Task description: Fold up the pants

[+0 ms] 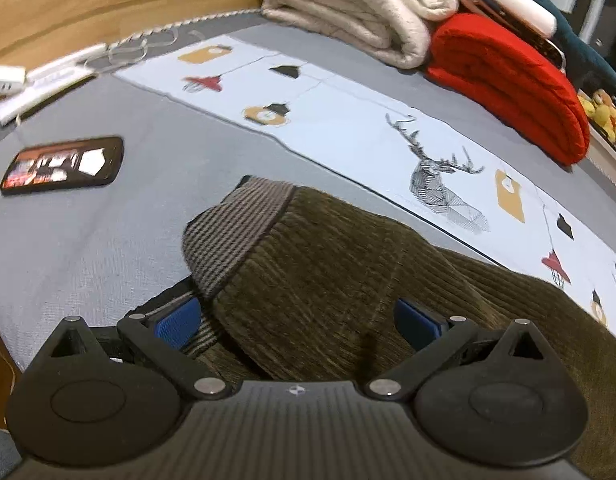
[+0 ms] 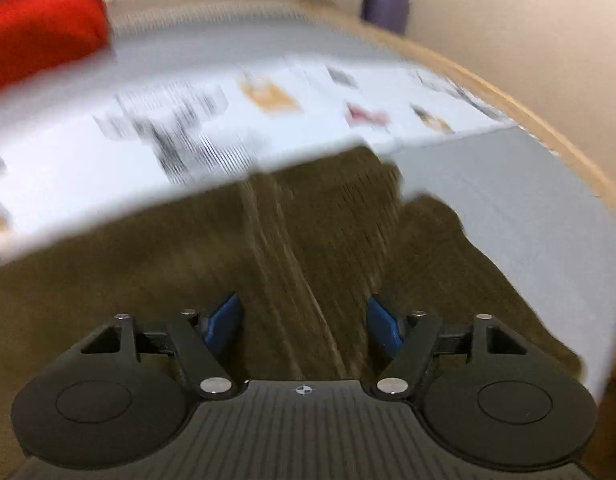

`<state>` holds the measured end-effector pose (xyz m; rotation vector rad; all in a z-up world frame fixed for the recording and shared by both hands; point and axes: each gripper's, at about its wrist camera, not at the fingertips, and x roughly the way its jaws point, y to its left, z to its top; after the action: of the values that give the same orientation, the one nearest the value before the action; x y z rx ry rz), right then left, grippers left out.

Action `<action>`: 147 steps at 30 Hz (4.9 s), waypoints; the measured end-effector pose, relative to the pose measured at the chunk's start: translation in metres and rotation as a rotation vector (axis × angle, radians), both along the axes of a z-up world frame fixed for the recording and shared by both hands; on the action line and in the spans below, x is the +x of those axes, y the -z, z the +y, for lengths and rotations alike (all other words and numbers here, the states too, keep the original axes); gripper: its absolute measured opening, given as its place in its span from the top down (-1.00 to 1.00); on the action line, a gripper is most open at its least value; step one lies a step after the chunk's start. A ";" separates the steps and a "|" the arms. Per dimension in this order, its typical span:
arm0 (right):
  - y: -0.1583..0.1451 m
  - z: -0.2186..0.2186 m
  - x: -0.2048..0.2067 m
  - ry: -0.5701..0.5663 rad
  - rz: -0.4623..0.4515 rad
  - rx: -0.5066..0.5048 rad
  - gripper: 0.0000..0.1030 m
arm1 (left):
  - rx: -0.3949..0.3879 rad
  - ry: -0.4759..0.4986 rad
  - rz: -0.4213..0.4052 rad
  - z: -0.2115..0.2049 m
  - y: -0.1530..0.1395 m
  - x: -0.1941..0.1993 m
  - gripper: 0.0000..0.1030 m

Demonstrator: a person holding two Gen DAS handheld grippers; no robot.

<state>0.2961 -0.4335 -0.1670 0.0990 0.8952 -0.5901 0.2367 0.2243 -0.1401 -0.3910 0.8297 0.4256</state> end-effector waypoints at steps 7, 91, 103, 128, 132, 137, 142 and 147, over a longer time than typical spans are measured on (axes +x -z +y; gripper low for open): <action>-0.047 -0.052 -0.060 0.256 -0.372 0.258 0.75 | -0.057 -0.035 -0.007 0.013 0.000 -0.003 -0.99; -0.011 -0.106 -0.128 0.464 -0.339 0.418 0.74 | 0.001 -0.018 0.027 -0.005 0.005 0.012 0.46; -0.009 -0.109 -0.128 0.465 -0.346 0.459 0.49 | -0.017 0.012 0.030 -0.008 0.008 0.014 -0.09; -0.018 -0.107 -0.127 0.404 -0.435 0.509 -0.06 | -0.058 0.074 -0.050 -0.019 0.000 0.011 -0.54; -0.016 -0.109 -0.126 0.404 -0.427 0.527 -0.07 | -0.017 0.100 -0.040 -0.029 0.000 0.010 -0.66; -0.011 -0.125 -0.142 0.502 -0.496 0.606 -0.06 | -0.032 0.146 0.011 -0.034 0.010 0.012 -0.71; 0.003 -0.144 -0.161 0.599 -0.629 0.782 -0.08 | -0.073 0.121 0.015 -0.029 0.013 0.014 -0.73; 0.008 -0.153 -0.162 0.600 -0.669 0.795 -0.07 | -0.075 0.100 0.000 -0.029 0.010 0.015 -0.73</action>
<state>0.1337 -0.5867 -0.1749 1.2455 0.3792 -0.6561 0.2519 0.1957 -0.1501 -0.4174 0.8632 0.3026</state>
